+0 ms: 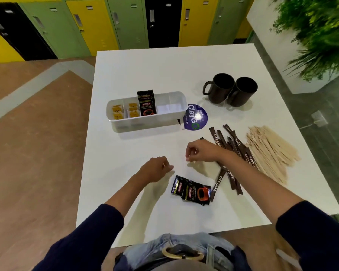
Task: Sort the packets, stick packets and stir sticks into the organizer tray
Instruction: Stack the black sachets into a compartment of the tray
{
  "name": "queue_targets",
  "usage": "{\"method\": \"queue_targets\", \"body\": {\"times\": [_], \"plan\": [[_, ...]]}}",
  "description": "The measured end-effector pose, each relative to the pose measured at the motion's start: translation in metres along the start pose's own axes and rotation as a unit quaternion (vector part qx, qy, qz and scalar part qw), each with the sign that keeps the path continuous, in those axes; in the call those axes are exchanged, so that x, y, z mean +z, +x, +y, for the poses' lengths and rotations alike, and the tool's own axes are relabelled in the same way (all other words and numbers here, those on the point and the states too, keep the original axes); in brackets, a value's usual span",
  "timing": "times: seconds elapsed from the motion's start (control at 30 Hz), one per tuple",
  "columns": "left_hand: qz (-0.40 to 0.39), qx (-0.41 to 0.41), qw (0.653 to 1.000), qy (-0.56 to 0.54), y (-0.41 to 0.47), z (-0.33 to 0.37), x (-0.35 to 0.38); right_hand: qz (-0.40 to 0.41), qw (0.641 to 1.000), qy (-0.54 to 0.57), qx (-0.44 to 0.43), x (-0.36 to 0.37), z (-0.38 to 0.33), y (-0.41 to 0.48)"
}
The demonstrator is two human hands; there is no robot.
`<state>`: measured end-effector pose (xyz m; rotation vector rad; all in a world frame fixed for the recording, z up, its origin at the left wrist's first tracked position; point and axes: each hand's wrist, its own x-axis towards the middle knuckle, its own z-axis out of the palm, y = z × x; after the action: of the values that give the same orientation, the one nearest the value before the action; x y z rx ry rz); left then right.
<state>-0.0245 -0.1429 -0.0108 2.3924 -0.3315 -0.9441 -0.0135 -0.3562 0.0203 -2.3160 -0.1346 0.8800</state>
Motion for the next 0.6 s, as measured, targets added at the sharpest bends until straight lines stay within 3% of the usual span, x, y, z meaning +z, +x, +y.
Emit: {"method": "queue_targets", "body": {"times": [0.1, 0.23, 0.4, 0.6], "plan": [[-0.048, -0.010, 0.998, -0.029, -0.005, 0.006, 0.011, -0.062, 0.998, 0.002, 0.028, 0.013, 0.015, -0.018], [-0.053, -0.019, 0.997, -0.053, -0.009, 0.015, 0.019, -0.078, 0.996, -0.019, 0.041, 0.031, 0.023, -0.033], [-0.047, -0.010, 0.995, -0.085, -0.010, 0.016, 0.034, -0.035, 0.997, -0.072, 0.000, 0.054, 0.024, -0.039], [-0.034, 0.018, 0.988, -0.149, -0.006, 0.014, 0.030, -0.001, 0.999, -0.047, -0.009, 0.054, 0.027, -0.028]]}}
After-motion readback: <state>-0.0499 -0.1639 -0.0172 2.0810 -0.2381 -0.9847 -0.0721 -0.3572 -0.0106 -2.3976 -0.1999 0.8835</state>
